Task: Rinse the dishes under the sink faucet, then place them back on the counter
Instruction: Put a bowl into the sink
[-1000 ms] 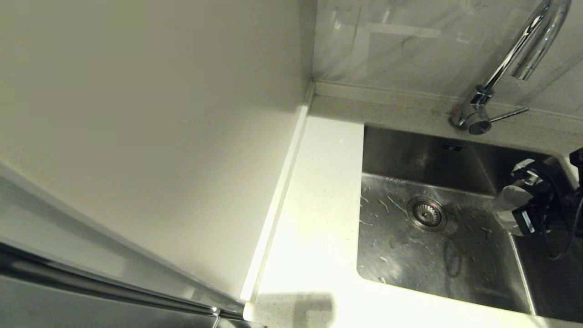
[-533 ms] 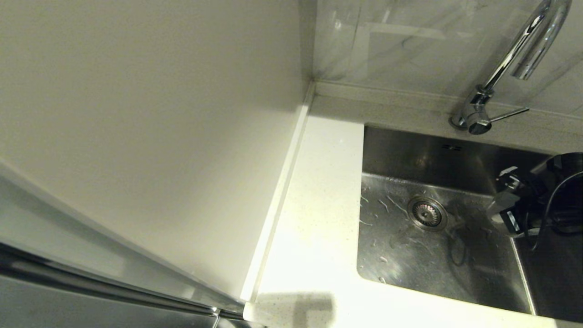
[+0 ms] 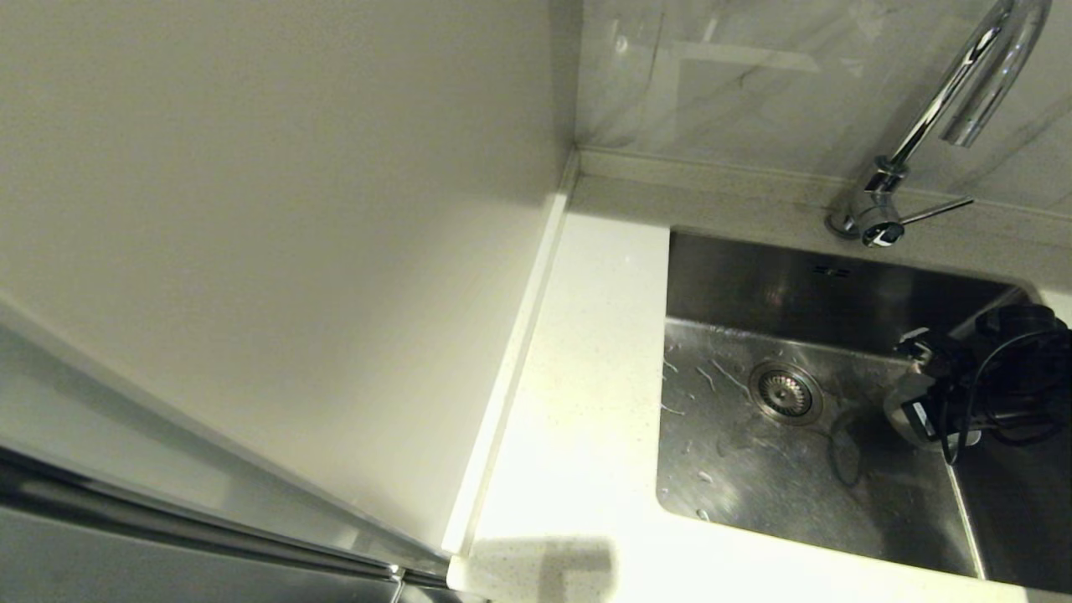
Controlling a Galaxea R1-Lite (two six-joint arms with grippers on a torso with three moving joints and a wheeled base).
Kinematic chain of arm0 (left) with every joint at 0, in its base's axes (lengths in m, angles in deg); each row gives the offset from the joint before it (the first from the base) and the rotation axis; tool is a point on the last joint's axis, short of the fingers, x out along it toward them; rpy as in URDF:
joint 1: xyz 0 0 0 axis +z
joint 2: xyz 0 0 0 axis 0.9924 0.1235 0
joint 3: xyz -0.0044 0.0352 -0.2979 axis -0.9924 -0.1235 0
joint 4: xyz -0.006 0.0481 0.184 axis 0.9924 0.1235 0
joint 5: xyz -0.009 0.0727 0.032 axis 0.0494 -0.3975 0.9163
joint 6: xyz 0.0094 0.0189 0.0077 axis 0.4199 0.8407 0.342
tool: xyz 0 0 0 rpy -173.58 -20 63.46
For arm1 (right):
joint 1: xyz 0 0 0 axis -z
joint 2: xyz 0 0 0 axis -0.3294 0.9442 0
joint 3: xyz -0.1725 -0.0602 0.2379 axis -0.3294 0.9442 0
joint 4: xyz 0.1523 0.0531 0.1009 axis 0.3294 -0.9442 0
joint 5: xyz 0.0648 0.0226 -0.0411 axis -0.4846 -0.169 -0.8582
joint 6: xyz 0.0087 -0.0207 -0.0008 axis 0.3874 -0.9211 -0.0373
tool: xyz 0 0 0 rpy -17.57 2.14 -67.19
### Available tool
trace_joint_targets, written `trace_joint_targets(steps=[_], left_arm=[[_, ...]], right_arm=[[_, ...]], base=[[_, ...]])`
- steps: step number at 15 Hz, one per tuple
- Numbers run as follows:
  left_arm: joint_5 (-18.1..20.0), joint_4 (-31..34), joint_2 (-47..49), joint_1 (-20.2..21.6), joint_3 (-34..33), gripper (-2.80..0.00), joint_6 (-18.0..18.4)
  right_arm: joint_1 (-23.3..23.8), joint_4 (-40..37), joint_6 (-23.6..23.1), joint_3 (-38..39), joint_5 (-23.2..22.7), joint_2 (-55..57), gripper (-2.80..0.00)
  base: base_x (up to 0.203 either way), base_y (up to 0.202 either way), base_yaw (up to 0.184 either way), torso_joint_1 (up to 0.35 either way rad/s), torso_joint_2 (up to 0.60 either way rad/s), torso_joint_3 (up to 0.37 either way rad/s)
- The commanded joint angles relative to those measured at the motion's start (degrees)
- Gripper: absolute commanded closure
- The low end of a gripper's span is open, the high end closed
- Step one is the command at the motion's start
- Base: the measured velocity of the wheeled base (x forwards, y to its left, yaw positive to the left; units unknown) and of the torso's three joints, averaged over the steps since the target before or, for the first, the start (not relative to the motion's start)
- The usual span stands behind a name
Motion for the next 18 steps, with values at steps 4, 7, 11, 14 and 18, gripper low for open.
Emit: trace_joint_targets(steps=[4,7,11,14,18], left_arm=[[0.0,0.0,0.0,0.0,-0.2,0.00,0.0],[0.0,0.0,0.0,0.0,-0.2,0.00,-0.1],[0.0,0.0,0.0,0.0,-0.2,0.00,-0.1],[0.0,0.0,0.0,0.0,-0.2,0.00,-0.1],[0.0,0.0,0.0,0.0,-0.2,0.00,-0.1]], right_arm=[[-0.1,0.0,-0.1,-2.4,0.3,3.2,0.00],[-0.1,0.0,-0.1,-3.1,0.6,3.9,0.00],[-0.2,-0.1,1.1,-3.4,0.9,3.9,0.00],[-0.4,-0.1,2.0,-4.1,1.4,3.9,0.00],[-0.4,-0.3,2.0,-4.0,1.5,3.6,0.00]], base=[[0.000,0.000,0.000,0.000,0.00,0.000],[0.000,0.000,0.000,0.000,0.00,0.000],[0.000,0.000,0.000,0.000,0.00,0.000],[0.000,0.000,0.000,0.000,0.00,0.000],[0.000,0.000,0.000,0.000,0.00,0.000]])
